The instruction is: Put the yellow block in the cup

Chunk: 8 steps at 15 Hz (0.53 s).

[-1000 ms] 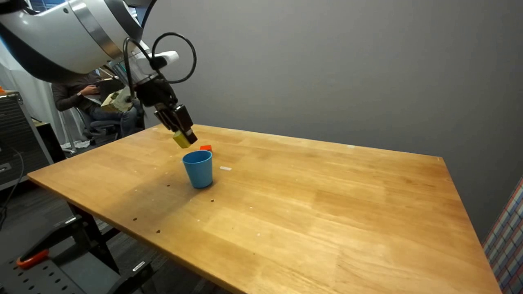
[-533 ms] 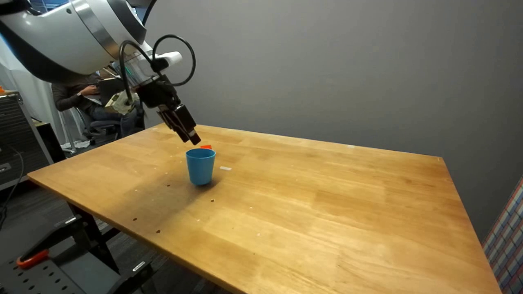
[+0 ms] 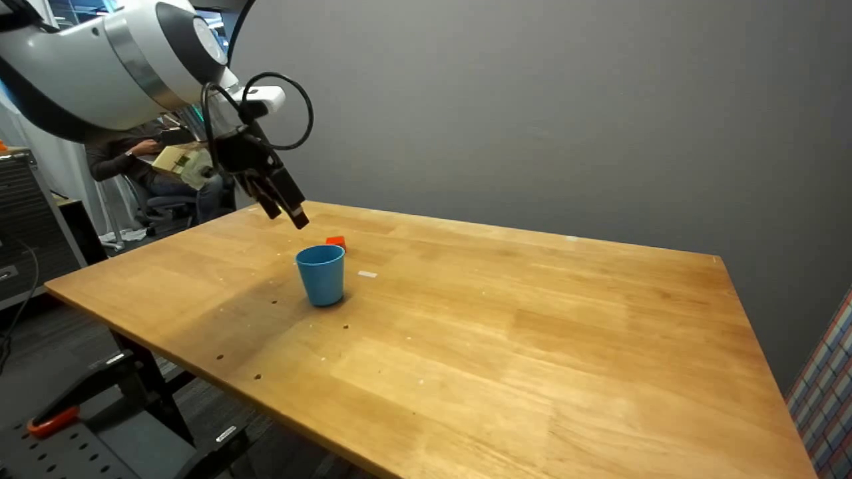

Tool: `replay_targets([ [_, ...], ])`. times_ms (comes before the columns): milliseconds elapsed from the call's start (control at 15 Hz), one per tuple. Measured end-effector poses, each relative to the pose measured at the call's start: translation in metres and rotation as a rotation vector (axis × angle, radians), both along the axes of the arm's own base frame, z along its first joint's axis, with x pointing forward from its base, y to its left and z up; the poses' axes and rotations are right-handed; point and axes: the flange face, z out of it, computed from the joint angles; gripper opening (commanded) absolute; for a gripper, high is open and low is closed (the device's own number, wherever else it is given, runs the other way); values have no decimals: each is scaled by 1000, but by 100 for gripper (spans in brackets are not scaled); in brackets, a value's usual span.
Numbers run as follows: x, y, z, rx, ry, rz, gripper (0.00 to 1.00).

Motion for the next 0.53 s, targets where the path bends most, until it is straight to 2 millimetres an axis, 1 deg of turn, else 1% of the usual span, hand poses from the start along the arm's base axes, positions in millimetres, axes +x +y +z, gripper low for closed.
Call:
replay_targets([
  [133,-5,16,-3,54,8,61,100],
  [400,-32,64,-22,132,56,188,100],
  [533,-41,86,-22,157,81,231,100],
])
